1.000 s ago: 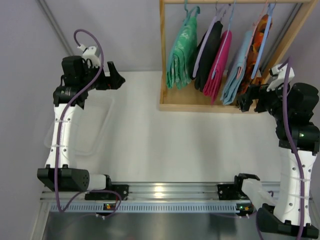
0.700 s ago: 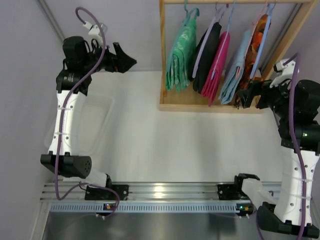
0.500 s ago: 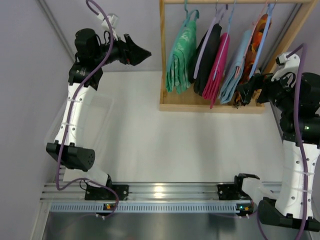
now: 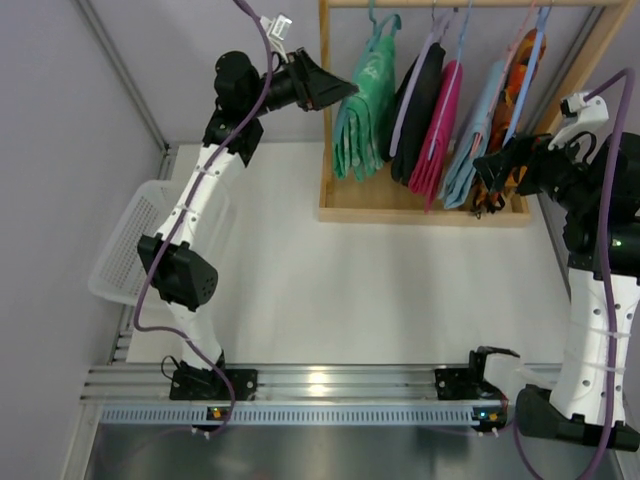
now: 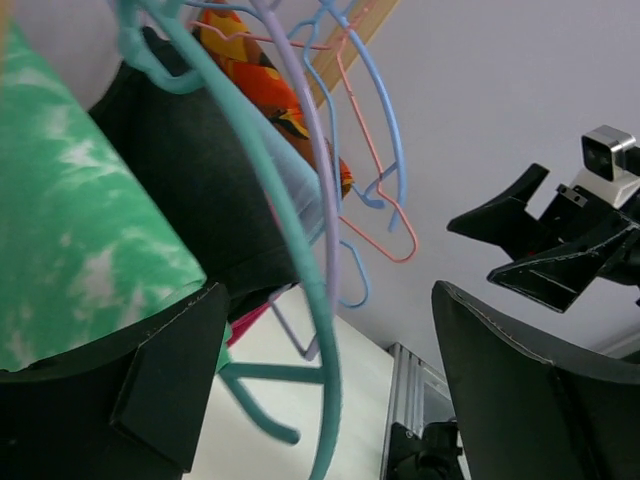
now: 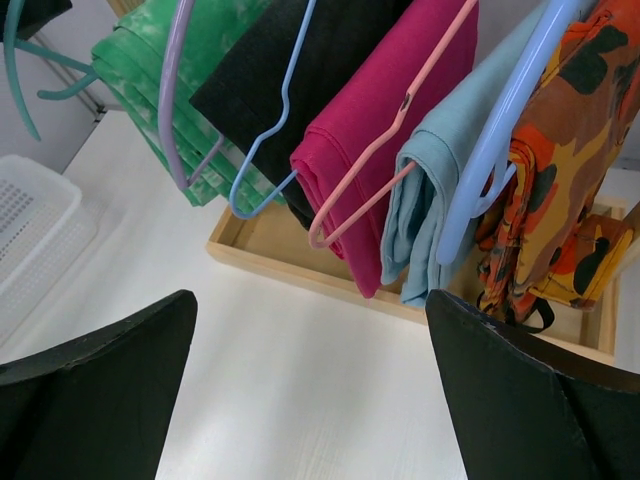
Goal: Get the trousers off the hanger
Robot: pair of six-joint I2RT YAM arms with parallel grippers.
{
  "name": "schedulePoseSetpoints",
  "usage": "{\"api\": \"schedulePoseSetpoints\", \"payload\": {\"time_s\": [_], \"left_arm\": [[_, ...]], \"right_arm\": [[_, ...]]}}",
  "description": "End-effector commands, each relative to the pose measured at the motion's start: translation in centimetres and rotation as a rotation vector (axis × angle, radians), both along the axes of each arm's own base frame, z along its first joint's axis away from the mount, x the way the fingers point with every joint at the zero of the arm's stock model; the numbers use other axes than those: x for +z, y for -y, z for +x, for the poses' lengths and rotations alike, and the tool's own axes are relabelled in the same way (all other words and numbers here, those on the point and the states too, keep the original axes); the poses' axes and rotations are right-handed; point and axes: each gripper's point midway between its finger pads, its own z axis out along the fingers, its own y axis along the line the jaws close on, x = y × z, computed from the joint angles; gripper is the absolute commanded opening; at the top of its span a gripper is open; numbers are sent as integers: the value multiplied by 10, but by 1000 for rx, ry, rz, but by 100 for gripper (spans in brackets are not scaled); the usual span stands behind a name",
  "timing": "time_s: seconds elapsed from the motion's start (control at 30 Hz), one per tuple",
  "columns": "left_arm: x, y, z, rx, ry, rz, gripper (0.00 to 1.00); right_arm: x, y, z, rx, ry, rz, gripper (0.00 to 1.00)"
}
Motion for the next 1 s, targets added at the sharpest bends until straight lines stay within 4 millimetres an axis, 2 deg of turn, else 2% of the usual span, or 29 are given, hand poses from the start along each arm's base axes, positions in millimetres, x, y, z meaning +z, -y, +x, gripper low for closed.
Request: {"api": "schedulePoseSetpoints", "payload": {"time_s": [0.0,0.1,0.13,0.27,0.53,0.6,0.7,0.77,0.8,0.9,0.97], "left_arm": [[43,18,-27,-67,120,-79,88],[34,34,-24,-83,116,-75,84],[34,39,-25,-82,125,-81,78],[31,54,-21,-103,116,-94,67],[44,59,-16,-104,114,-153,37],[50,58,-18,-109,129,-175,31],[64,55,-20,-91,183,-212,29],[70,53,-19,-75,199,-226,23],[80,51,-23,-74,226,-240,20],[89,48,-25,-71,255,-260,2],[100,44,-32,-61,293,-278,0]], "right_arm": [[33,0,-2,5,105,1,100],[33,-1,-3,8,105,1,100],[34,-1,-3,8,107,1,99],[31,1,-3,3,103,-6,99],[31,-1,-4,9,104,6,99],[31,-4,-3,24,100,18,99],[29,-10,-1,52,96,48,99],[31,-12,0,65,100,66,99],[31,-13,1,69,100,71,100],[33,-16,5,90,96,93,99],[35,-19,8,108,94,111,99]]}}
